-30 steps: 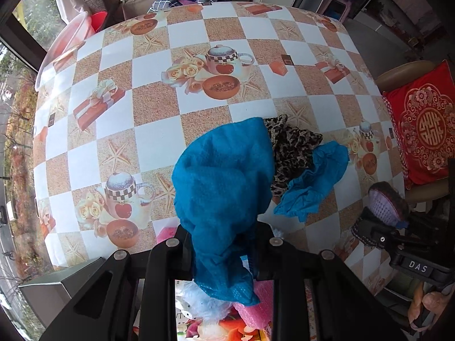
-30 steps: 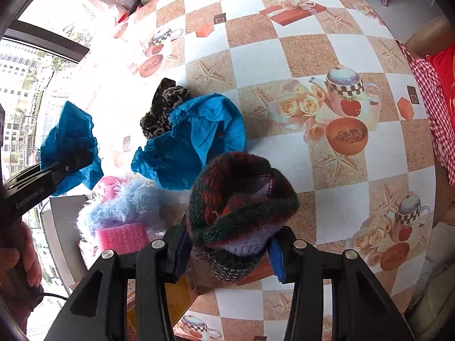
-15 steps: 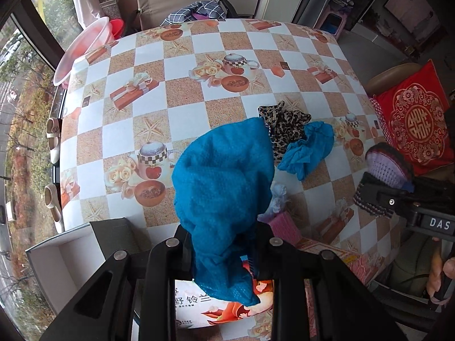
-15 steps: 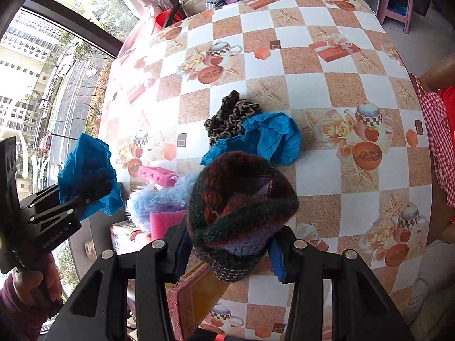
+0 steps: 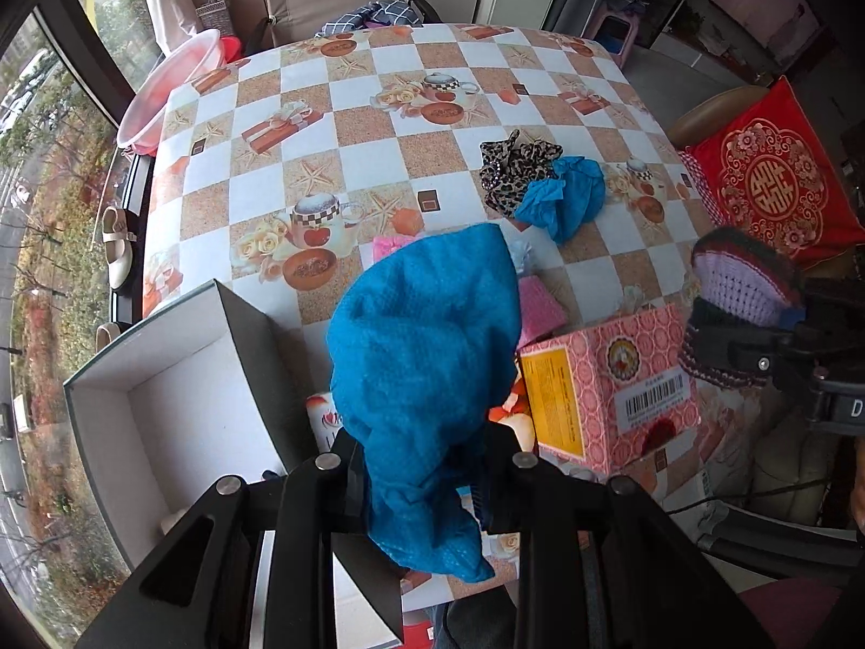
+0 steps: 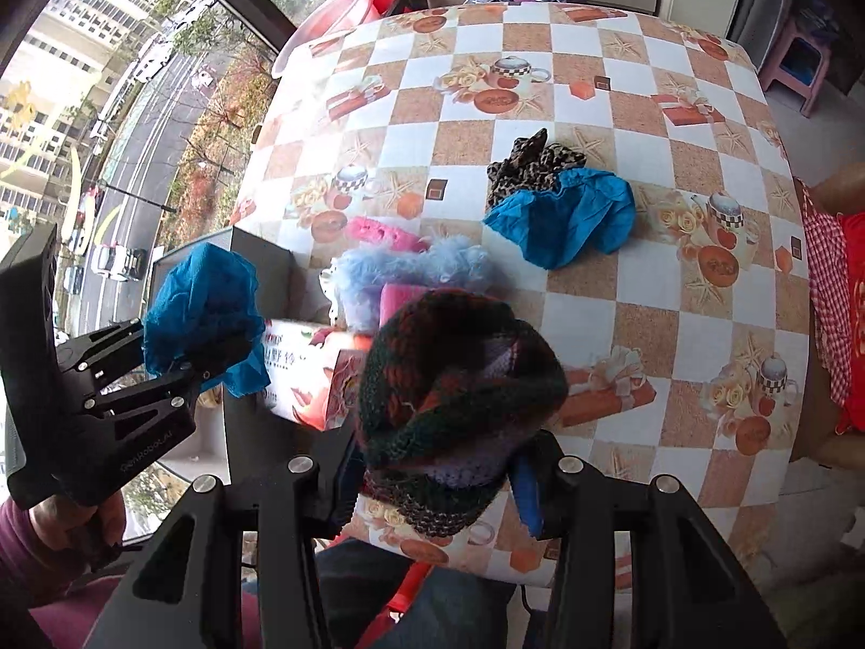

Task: Organize soft objects
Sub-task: 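Carry the blue cloth and dark knit hat over the white box with both tools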

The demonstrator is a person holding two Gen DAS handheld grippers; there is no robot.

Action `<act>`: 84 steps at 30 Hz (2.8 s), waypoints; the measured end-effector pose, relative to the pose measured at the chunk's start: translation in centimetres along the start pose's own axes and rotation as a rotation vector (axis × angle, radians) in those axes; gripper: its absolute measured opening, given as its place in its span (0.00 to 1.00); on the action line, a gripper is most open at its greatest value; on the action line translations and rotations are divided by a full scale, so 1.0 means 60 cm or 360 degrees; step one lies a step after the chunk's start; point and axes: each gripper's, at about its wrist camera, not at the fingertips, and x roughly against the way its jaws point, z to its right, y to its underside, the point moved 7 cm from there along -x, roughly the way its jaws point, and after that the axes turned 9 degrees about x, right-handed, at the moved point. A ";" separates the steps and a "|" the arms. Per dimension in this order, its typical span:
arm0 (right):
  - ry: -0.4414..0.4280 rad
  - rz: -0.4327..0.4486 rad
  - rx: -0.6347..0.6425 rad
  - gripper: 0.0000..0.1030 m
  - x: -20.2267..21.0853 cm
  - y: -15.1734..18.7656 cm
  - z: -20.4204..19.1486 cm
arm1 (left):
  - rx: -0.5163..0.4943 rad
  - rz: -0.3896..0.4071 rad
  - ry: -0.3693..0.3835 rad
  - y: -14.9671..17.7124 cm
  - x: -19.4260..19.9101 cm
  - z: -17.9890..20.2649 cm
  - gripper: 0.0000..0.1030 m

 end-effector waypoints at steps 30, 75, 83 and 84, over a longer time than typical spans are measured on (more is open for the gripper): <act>-0.0027 -0.0190 0.0698 0.46 -0.062 -0.002 -0.335 | 0.0466 0.0134 -0.0045 0.159 0.061 -0.241 0.27; -0.0028 -0.0339 0.1005 0.46 -0.142 -0.032 -0.465 | 0.0713 0.0082 -0.0059 0.223 0.031 -0.322 0.27; -0.0019 -0.0337 0.0992 0.46 -0.144 -0.036 -0.461 | 0.0718 0.0083 -0.0065 0.224 0.028 -0.324 0.27; -0.0022 -0.0336 0.0991 0.46 -0.145 -0.037 -0.461 | 0.0719 0.0082 -0.0067 0.224 0.028 -0.325 0.27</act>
